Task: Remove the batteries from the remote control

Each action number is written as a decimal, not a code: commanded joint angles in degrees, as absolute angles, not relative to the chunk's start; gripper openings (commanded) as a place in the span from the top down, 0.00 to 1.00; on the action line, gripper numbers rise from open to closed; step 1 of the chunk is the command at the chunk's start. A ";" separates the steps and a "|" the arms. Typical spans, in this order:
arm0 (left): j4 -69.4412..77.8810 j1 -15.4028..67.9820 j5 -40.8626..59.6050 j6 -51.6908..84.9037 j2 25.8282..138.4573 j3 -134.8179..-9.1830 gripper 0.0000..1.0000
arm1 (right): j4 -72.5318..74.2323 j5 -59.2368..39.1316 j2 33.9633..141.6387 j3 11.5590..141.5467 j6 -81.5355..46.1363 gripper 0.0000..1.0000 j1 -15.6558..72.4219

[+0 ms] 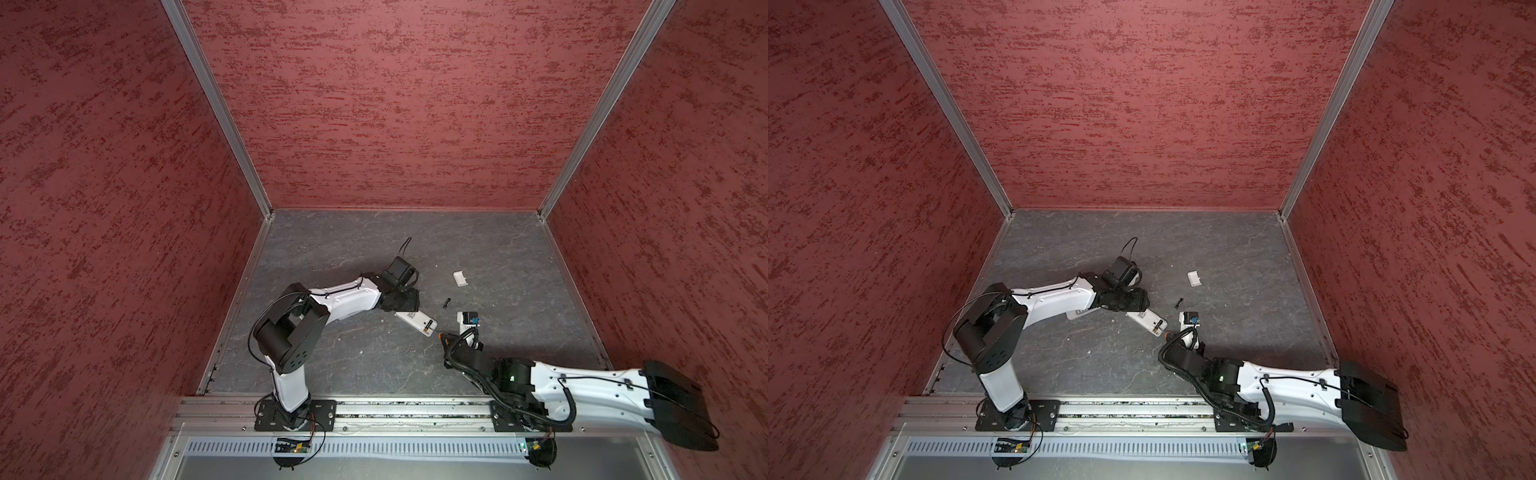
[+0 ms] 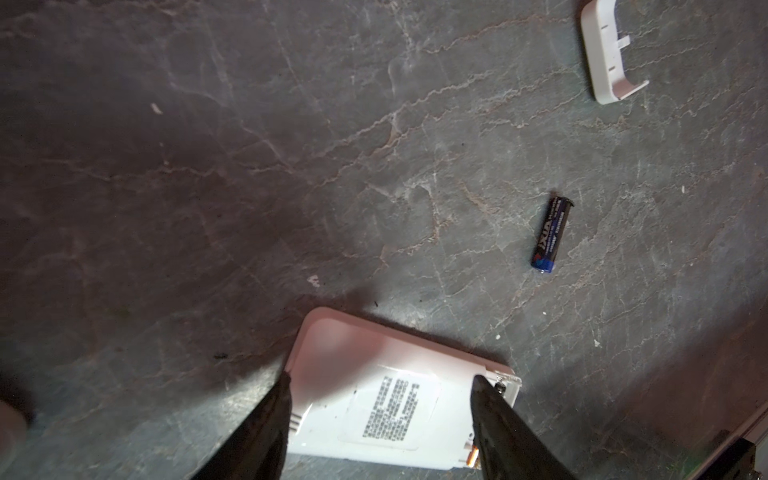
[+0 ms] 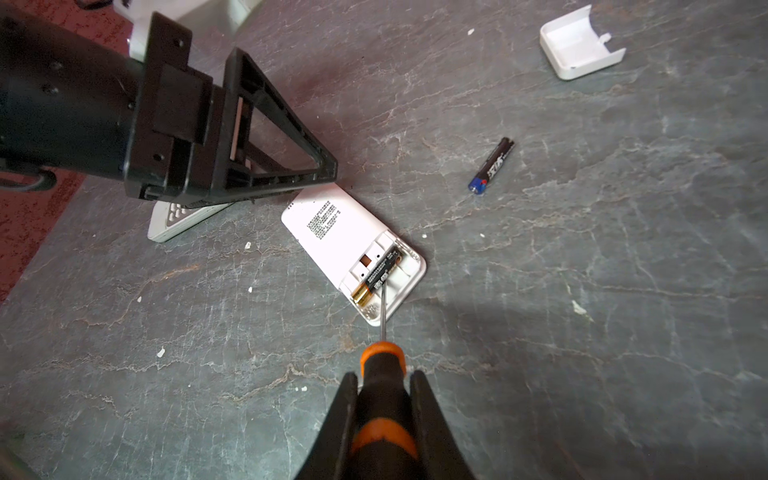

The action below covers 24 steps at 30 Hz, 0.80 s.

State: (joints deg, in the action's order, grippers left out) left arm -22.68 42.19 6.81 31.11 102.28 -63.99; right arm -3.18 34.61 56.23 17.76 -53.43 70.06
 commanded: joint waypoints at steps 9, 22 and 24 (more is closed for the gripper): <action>-23.52 41.62 6.24 30.96 96.20 -59.85 0.32 | 16.42 26.95 56.43 11.28 -44.87 1.00 65.56; -21.16 41.88 6.25 30.23 97.59 -58.07 0.37 | 22.03 25.84 55.93 6.36 -43.44 1.00 65.57; -21.03 42.01 5.85 30.06 98.31 -58.20 0.38 | 21.71 25.93 55.64 6.43 -43.42 1.00 65.57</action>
State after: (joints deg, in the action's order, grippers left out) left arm -22.33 42.06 6.70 31.05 97.19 -58.13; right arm 19.92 27.11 56.34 6.76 -44.03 65.56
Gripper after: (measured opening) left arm 0.626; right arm 0.205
